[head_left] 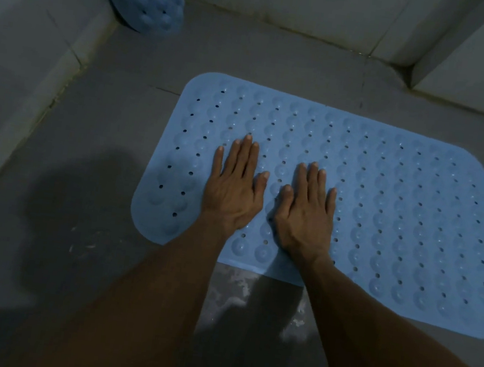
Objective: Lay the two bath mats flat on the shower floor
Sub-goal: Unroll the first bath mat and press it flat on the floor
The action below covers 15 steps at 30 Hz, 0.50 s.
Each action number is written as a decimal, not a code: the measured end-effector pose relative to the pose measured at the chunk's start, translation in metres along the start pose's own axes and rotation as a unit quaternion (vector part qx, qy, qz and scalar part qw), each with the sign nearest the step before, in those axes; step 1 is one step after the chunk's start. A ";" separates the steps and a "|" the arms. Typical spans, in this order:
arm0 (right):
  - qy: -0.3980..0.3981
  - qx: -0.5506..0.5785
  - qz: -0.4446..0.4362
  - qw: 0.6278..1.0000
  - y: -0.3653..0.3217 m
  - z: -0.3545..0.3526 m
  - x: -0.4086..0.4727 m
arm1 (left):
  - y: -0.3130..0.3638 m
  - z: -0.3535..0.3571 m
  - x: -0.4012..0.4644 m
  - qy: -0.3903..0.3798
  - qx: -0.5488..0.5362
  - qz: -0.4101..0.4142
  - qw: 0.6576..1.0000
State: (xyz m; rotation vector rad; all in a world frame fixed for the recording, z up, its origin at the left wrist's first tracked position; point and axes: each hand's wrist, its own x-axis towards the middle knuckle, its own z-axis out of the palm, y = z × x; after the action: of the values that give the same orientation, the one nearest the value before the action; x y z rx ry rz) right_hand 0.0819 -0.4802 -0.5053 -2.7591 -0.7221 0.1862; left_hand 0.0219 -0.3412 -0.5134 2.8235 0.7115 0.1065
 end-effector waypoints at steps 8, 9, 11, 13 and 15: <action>0.002 -0.017 0.021 1.000 -0.004 -0.002 0.005 | 0.003 -0.005 0.001 0.001 -0.002 -0.020 1.000; -0.001 -0.028 0.021 0.999 -0.005 -0.002 0.006 | 0.003 -0.006 0.001 -0.002 -0.007 -0.023 1.000; -0.007 -0.034 0.022 0.999 -0.007 -0.005 0.007 | 0.005 -0.007 0.002 -0.010 -0.019 -0.028 0.999; -0.009 -0.030 0.024 0.999 -0.007 -0.007 0.008 | 0.005 -0.007 0.002 -0.018 -0.017 -0.034 0.999; -0.007 -0.024 0.031 0.999 -0.007 -0.008 0.008 | 0.005 -0.008 0.004 -0.031 -0.006 -0.042 0.999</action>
State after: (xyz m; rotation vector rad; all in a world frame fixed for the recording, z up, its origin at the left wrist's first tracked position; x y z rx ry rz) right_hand 0.0877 -0.4724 -0.4957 -2.8301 -0.6547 0.2050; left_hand 0.0269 -0.3422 -0.5048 2.7689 0.8104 0.0091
